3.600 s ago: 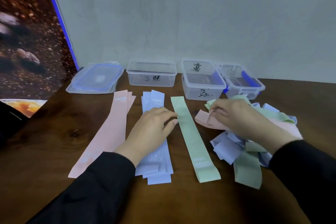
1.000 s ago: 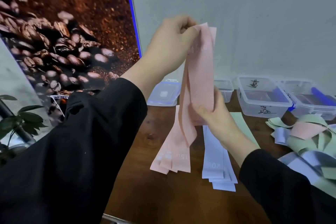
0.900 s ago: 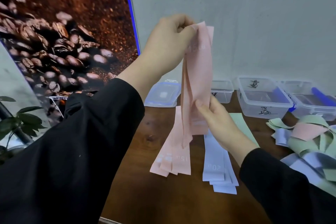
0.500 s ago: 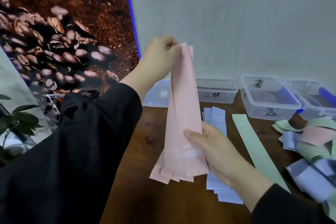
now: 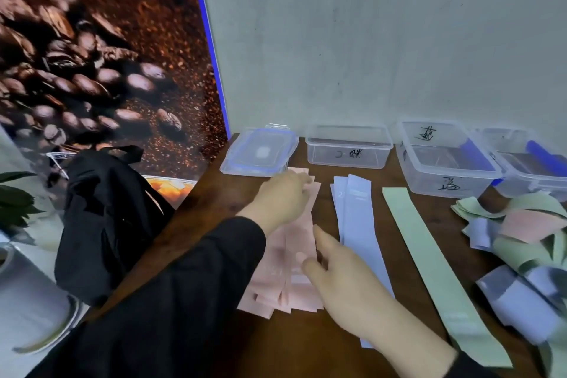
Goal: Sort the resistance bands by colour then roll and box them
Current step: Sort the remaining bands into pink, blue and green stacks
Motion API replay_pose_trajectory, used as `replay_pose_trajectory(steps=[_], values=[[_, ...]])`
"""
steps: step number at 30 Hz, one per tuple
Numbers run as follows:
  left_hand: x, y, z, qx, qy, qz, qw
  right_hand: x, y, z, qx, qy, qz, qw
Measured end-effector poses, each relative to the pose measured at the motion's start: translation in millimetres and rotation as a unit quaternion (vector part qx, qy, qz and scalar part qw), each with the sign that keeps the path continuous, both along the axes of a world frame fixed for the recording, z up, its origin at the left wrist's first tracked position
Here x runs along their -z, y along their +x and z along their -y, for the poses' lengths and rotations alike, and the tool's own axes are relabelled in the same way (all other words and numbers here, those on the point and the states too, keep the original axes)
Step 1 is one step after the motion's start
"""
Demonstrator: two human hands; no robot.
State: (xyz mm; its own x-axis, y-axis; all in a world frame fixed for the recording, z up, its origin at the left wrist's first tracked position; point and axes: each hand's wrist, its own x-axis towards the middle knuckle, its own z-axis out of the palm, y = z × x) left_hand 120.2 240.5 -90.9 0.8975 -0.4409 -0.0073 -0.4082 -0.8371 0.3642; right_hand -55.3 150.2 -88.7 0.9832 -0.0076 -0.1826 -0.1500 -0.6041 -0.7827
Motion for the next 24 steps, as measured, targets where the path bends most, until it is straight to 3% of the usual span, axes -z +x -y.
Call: replay_pose_trajectory(steps=[6,10,13,17,24], values=[[22.5,-14.5,-3.9,0.012,0.04,0.033,0.999,-1.5,-2.7,9.0,-0.018,0.023,0.032,0.999],[-8.6,-29.3,15.4,0.011,-0.073,0.042,0.996,-10.8,-13.6,45.4,0.02,0.103,0.128,0.986],[-33.5,-60.9,49.6,0.039,-0.188,0.022,0.981,-6.7,-27.4,87.3,0.074,0.02,0.214,0.974],[-39.0,-114.8,108.4,0.088,-0.272,-0.017,0.958,16.1,-54.6,143.5,0.134,-0.103,0.321,0.932],[4.5,-160.7,166.4,0.094,-0.357,-0.073,0.927,45.8,-72.0,170.1,0.174,-0.145,0.334,0.915]])
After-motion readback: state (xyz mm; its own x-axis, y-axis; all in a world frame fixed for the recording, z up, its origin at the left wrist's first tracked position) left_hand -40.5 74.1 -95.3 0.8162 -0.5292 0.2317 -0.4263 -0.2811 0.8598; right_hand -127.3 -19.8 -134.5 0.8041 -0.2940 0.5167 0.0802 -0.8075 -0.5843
